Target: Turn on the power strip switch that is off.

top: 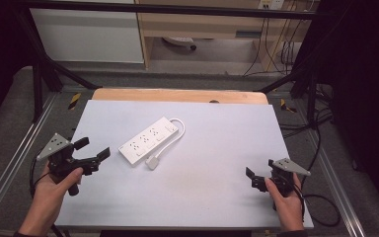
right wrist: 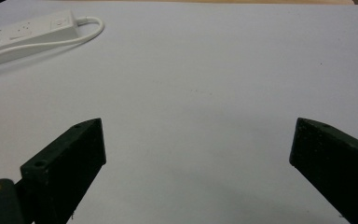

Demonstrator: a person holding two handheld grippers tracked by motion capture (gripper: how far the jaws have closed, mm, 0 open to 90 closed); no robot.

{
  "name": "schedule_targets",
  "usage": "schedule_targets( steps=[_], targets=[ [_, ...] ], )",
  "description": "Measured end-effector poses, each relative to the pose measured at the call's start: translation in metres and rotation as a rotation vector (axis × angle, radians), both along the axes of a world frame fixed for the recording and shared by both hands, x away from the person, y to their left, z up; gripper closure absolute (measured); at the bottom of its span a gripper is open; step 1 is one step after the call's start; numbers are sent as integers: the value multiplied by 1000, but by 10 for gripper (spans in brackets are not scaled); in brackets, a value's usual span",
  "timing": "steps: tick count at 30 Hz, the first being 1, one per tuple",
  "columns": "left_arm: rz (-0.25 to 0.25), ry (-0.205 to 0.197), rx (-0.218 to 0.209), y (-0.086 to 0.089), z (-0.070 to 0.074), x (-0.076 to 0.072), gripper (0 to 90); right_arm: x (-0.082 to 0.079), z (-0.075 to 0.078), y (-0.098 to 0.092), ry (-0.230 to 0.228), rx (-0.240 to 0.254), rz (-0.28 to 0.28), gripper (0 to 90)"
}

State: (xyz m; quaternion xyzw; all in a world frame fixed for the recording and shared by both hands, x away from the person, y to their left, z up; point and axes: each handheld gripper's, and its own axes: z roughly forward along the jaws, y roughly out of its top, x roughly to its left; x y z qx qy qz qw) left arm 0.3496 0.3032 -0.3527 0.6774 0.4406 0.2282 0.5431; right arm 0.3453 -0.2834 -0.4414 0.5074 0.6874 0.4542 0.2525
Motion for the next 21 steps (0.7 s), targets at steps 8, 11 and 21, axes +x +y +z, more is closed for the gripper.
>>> schedule_targets(
  steps=[8,11,21],
  targets=[
    [0,-4,8,-10,9,12,70,-1,1,-1,-3,5,-7,37],
    [-5,-13,9,-13,13,16,71,0,1,-1,-3,5,-7,36],
    [-24,-19,21,-20,19,22,70,0,1,0,-3,0,-10,25]
  ],
)
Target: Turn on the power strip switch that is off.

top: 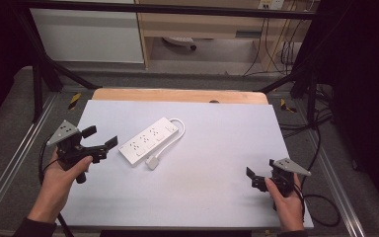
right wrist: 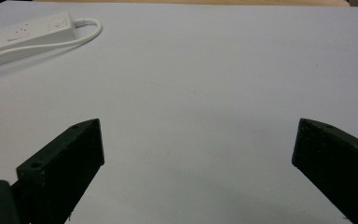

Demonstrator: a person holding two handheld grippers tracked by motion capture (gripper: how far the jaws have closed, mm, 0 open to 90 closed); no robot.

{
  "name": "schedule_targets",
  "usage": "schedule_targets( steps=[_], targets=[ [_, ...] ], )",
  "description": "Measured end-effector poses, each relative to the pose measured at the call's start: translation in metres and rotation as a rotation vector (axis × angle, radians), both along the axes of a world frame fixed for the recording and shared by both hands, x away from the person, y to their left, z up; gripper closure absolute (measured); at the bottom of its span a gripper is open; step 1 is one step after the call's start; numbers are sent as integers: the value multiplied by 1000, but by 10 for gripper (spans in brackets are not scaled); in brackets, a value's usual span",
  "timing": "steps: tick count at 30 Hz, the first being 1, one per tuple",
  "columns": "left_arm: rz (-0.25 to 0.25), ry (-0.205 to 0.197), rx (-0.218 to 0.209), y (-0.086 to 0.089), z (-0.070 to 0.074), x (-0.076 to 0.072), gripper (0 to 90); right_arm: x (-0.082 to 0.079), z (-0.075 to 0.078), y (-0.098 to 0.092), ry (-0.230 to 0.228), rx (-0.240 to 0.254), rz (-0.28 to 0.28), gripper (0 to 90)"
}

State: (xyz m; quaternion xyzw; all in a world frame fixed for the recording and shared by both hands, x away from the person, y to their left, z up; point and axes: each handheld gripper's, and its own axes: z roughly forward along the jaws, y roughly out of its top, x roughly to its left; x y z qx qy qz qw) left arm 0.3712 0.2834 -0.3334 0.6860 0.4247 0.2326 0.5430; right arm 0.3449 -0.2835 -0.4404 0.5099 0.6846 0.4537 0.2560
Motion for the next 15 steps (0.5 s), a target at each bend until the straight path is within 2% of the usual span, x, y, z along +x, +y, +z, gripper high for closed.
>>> schedule_targets(
  steps=[15],
  targets=[
    [-15,-13,13,-14,2,12,67,0,1,1,-6,7,31,22]
  ],
)
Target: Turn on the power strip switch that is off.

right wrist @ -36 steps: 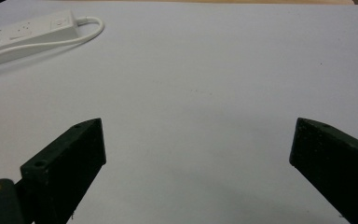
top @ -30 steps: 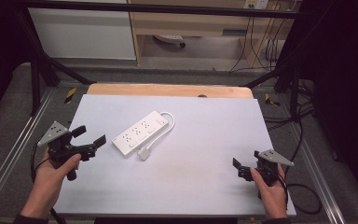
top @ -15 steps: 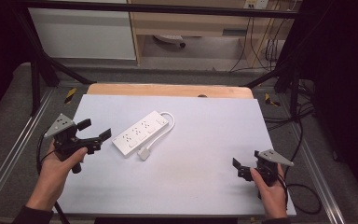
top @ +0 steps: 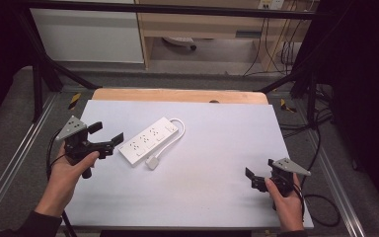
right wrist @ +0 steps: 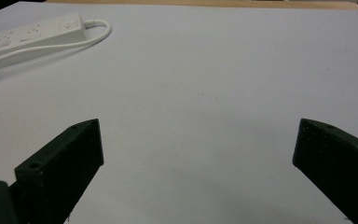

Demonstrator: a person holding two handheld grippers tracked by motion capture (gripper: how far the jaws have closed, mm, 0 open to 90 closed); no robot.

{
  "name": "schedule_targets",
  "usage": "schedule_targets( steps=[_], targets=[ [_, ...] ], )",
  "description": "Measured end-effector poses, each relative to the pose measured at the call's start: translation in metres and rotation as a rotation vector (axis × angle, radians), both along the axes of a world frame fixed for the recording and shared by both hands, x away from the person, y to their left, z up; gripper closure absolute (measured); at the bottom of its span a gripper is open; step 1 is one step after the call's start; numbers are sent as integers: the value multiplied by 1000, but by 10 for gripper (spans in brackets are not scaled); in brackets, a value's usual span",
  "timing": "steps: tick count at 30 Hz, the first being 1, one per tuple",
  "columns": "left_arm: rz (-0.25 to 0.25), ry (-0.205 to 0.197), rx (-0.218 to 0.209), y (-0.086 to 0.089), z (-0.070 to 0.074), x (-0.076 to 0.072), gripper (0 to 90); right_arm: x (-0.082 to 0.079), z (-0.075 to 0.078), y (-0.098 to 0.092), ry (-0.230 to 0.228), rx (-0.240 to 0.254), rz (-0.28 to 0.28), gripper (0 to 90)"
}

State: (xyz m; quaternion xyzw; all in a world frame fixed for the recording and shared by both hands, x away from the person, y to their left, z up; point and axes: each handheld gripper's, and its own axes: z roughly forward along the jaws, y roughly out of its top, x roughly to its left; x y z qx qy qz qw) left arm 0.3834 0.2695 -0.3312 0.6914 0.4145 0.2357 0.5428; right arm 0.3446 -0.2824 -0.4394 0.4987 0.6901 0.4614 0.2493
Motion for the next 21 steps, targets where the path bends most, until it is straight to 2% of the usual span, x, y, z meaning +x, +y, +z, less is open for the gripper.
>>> schedule_targets(
  steps=[11,21],
  targets=[
    [-15,2,17,-12,1,9,67,0,1,1,-2,1,5,22],
    [-8,18,25,-19,-1,21,70,0,1,1,-4,5,8,22]
  ],
)
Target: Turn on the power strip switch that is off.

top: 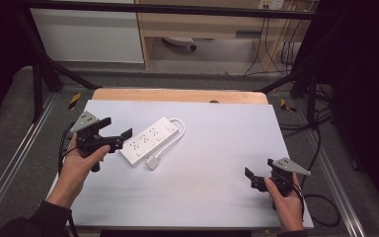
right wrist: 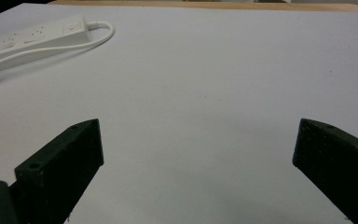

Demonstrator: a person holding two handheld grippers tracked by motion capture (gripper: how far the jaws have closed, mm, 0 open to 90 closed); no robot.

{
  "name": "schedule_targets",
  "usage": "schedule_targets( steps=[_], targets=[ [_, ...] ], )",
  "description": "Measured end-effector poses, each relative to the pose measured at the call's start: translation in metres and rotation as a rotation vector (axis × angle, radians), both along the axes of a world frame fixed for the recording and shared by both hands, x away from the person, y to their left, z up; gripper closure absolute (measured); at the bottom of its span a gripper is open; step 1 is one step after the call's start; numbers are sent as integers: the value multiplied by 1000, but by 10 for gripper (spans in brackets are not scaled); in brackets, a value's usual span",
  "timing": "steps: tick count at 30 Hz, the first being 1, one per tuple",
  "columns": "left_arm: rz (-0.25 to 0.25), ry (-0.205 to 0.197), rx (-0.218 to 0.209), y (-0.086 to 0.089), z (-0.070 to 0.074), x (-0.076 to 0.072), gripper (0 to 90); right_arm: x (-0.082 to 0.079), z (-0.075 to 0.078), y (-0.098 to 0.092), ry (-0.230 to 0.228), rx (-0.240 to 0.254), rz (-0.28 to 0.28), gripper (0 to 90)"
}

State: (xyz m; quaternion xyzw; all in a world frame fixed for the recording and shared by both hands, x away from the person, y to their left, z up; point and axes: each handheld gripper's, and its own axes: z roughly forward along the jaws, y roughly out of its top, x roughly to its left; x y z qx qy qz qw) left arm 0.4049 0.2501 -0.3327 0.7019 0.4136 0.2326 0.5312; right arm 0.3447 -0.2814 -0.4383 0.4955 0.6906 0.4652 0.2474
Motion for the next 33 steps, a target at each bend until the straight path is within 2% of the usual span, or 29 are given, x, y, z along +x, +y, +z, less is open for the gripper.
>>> schedule_targets(
  steps=[8,33],
  targets=[
    [9,16,13,-5,-3,8,73,0,0,0,-3,4,-3,22],
    [6,30,40,-21,-11,23,73,0,0,-1,-1,12,-3,22]
  ],
)
